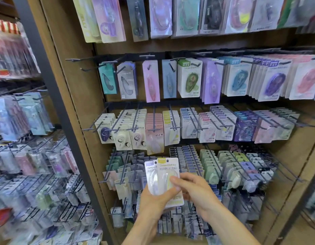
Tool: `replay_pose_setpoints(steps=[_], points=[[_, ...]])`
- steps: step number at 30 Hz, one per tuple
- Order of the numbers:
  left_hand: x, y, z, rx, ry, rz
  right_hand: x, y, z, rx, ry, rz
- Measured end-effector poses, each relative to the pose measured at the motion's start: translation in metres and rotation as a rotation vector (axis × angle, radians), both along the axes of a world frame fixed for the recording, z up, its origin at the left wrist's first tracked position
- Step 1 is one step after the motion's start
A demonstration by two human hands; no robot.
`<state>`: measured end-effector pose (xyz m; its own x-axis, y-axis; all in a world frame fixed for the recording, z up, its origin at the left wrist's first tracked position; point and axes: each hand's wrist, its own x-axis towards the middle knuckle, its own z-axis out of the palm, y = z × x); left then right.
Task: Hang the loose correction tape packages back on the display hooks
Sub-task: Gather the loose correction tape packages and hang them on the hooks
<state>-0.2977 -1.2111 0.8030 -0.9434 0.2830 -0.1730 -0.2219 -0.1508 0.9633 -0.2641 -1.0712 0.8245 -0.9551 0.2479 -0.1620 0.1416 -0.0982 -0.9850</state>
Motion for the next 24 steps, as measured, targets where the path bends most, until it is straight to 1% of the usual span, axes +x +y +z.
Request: replay_pose_setpoints(steps=[4, 9, 13, 19, 24], points=[[0.002, -0.001, 0.006, 0.020, 0.033, -0.023, -0.001, 0.005, 0.001, -0.011, 0.033, 0.019], [0.004, -0.007, 0.017, 0.130, -0.035, 0.049, -0.024, 0.010, 0.007, -0.072, 0.124, -0.173], [0.007, -0.012, 0.017, 0.172, -0.077, 0.088, -0.052, 0.017, 0.026, -0.048, 0.208, -0.253], [0.010, -0.018, 0.013, 0.224, -0.108, 0.101, -0.088, 0.025, 0.031, -0.008, 0.202, -0.314], [0.011, -0.022, 0.009, 0.236, -0.108, 0.104, -0.100, 0.030, 0.021, 0.002, 0.166, -0.302]])
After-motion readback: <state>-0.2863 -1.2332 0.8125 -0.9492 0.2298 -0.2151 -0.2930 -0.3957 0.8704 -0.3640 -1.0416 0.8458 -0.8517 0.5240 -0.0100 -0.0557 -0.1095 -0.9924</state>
